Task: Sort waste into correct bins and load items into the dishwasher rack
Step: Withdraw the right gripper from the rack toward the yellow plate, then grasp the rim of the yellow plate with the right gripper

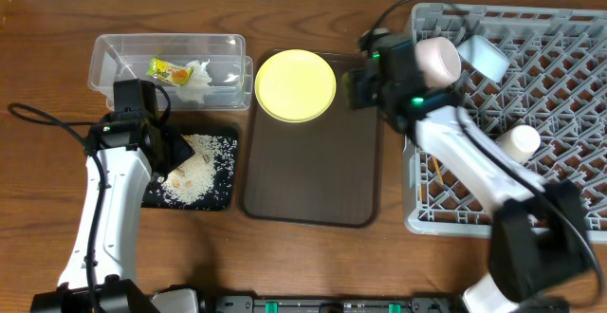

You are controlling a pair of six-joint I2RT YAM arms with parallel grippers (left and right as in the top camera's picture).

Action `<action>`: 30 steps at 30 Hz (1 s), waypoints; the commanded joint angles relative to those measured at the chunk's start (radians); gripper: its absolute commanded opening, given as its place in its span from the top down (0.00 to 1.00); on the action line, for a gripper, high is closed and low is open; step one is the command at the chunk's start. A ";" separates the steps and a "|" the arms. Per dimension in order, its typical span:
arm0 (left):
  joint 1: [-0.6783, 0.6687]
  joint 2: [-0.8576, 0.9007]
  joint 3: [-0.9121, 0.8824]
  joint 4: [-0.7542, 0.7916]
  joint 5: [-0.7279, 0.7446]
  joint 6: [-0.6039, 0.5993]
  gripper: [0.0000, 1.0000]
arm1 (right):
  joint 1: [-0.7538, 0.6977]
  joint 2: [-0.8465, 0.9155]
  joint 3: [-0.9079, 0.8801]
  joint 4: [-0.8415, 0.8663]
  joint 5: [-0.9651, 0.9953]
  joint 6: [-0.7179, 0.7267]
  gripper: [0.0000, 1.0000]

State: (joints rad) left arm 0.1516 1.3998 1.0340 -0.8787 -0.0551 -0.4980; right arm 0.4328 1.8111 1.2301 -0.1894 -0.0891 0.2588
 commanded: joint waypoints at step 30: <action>0.004 -0.008 0.011 -0.003 -0.005 -0.005 0.32 | 0.050 0.225 -0.002 0.065 0.111 0.169 0.99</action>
State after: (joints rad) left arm 0.1516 1.3994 1.0340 -0.8791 -0.0551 -0.4984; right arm 0.4881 2.0682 1.2373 -0.0891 0.0002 0.4294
